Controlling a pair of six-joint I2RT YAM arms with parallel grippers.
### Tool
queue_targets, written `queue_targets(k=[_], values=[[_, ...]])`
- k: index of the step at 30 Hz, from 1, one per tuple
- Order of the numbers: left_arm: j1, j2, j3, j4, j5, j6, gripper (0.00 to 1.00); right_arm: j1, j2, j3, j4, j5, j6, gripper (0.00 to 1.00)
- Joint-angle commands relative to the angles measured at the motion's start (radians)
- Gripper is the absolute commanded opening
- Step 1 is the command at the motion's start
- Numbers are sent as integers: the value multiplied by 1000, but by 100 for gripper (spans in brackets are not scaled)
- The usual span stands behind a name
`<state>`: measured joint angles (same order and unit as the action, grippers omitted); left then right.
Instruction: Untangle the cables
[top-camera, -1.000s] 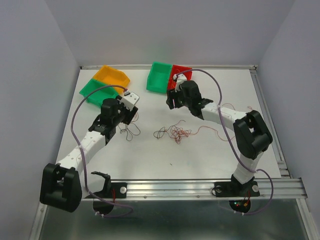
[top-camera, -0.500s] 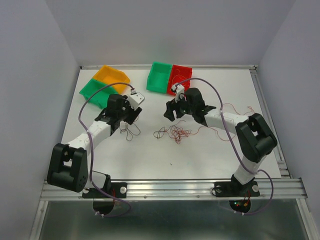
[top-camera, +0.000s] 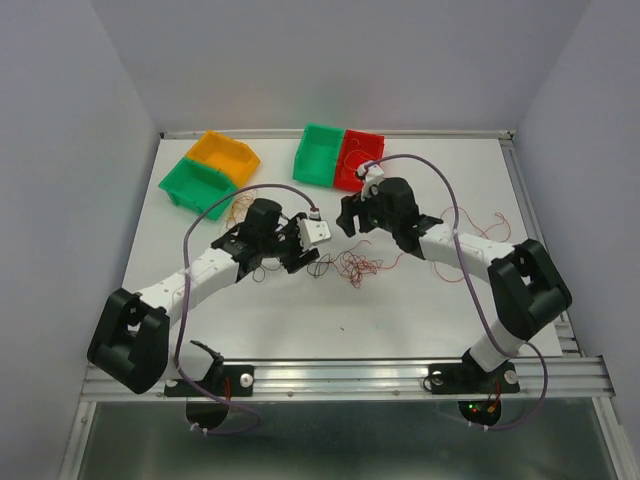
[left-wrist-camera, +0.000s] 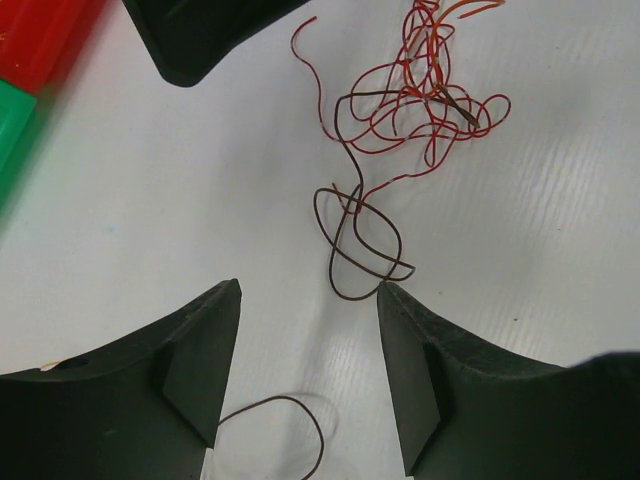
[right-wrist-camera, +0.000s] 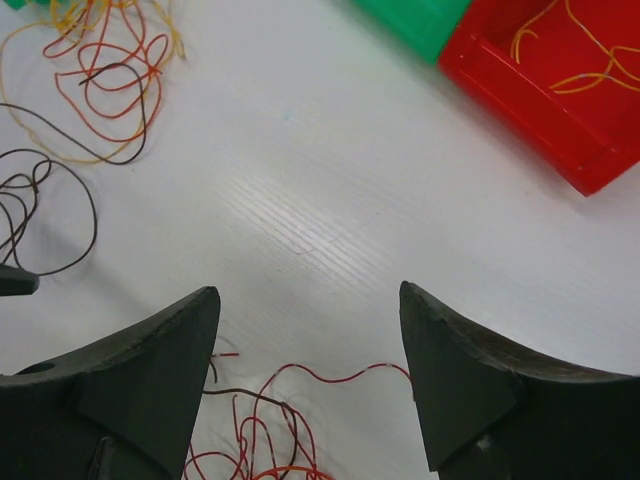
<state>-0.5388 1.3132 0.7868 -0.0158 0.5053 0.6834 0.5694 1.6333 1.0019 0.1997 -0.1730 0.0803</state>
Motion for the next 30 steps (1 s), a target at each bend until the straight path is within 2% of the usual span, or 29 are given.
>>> queue_targets(k=[1, 8, 13, 21, 25, 30], values=[[-22, -5, 36, -36, 68, 7, 68, -40, -59, -61, 111, 154, 91, 78], [-78, 87, 52, -39, 67, -24, 67, -141, -194, -219, 256, 309, 213, 77], [-84, 135, 80, -91, 102, -7, 66, -151, -230, -249, 290, 313, 220, 77], [-93, 225, 121, -70, 38, -45, 62, -155, -277, -295, 342, 294, 225, 77], [-96, 277, 160, -61, 9, -61, 57, -155, -286, -304, 349, 293, 225, 76], [-101, 354, 189, -73, -27, -64, 35, -157, -293, -313, 360, 290, 226, 76]])
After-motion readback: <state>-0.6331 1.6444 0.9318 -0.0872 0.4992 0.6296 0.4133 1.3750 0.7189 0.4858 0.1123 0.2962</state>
